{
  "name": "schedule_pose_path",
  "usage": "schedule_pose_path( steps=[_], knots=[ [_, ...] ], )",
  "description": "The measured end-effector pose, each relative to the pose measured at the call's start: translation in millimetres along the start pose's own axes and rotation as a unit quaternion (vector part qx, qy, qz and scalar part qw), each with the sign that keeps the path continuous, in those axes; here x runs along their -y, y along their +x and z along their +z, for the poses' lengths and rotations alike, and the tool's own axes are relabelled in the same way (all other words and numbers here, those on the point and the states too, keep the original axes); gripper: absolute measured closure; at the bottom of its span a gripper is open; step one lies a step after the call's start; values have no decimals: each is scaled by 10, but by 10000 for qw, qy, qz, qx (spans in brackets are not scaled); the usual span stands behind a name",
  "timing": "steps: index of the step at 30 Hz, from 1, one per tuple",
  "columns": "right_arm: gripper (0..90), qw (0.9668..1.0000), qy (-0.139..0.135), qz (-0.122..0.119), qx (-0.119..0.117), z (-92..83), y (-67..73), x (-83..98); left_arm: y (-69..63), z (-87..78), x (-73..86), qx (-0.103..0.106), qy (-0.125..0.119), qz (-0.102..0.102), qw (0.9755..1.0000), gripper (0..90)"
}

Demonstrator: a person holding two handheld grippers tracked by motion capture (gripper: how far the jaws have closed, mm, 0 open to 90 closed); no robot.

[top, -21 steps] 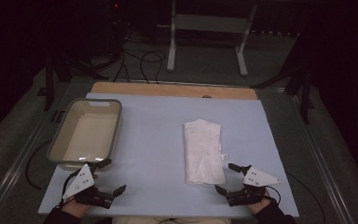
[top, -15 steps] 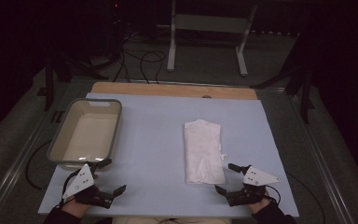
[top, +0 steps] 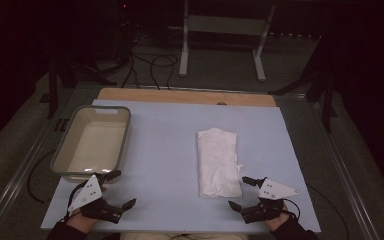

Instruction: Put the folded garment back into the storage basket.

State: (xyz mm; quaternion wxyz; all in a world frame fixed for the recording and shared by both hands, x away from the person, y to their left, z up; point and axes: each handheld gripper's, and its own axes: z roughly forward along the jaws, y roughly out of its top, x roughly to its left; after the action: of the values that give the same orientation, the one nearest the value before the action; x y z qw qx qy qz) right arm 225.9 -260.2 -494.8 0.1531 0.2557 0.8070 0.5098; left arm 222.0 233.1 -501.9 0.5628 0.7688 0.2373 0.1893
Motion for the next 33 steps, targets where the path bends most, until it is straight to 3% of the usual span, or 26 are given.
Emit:
schedule_pose_path(
  steps=[15,23,30,31,33],
  knots=[
    [75,9998,-109,-173,-54,-99,40,-270,-19,22,-192,289,7,-94,9995,0],
    [74,9991,-313,-261,-72,-117,27,-382,-27,88,-444,354,-24,20,9994,0],
    [74,9989,-425,-197,-67,-133,-5,-414,-20,170,-610,445,-45,65,9990,0],
    [74,9988,-478,-112,-91,-144,-56,-442,-4,228,-718,511,-36,70,9987,0],
    [74,9988,-474,-72,-96,-145,-89,-470,10,270,-783,533,-52,37,9986,0]
  ],
)
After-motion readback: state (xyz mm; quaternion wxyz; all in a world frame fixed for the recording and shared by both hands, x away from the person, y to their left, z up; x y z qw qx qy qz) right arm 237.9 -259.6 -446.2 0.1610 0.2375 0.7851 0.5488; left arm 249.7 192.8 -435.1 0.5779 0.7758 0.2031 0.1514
